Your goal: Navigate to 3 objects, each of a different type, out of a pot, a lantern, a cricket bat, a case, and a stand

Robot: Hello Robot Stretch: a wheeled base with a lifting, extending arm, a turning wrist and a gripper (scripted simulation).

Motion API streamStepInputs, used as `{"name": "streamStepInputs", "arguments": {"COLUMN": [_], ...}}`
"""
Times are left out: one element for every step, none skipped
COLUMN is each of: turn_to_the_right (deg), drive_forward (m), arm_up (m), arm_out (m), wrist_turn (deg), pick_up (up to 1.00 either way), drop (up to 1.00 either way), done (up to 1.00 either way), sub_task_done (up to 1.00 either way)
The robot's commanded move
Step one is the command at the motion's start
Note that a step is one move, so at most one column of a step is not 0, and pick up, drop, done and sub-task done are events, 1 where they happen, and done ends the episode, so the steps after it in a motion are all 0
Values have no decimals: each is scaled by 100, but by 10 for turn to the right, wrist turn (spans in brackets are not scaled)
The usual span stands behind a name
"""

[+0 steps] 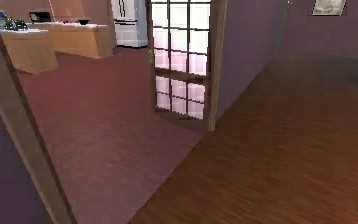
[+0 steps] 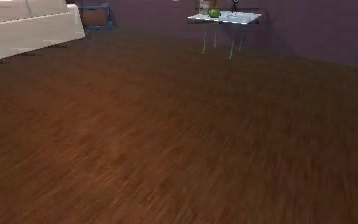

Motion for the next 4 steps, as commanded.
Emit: {"name": "streamStepInputs", "arguments": {"turn_to_the_right": [0, -270, 0, 0], "drive_forward": [55, 0, 100, 100], "arm_up": [0, 0, 0, 0], "arm_out": [0, 0, 0, 0], "wrist_turn": [0, 0, 0, 0], "pick_up": [0, 0, 0, 0], "drop": [0, 0, 0, 0], "done": [0, 0, 0, 0], "sub_task_done": [0, 0, 0, 0]}}
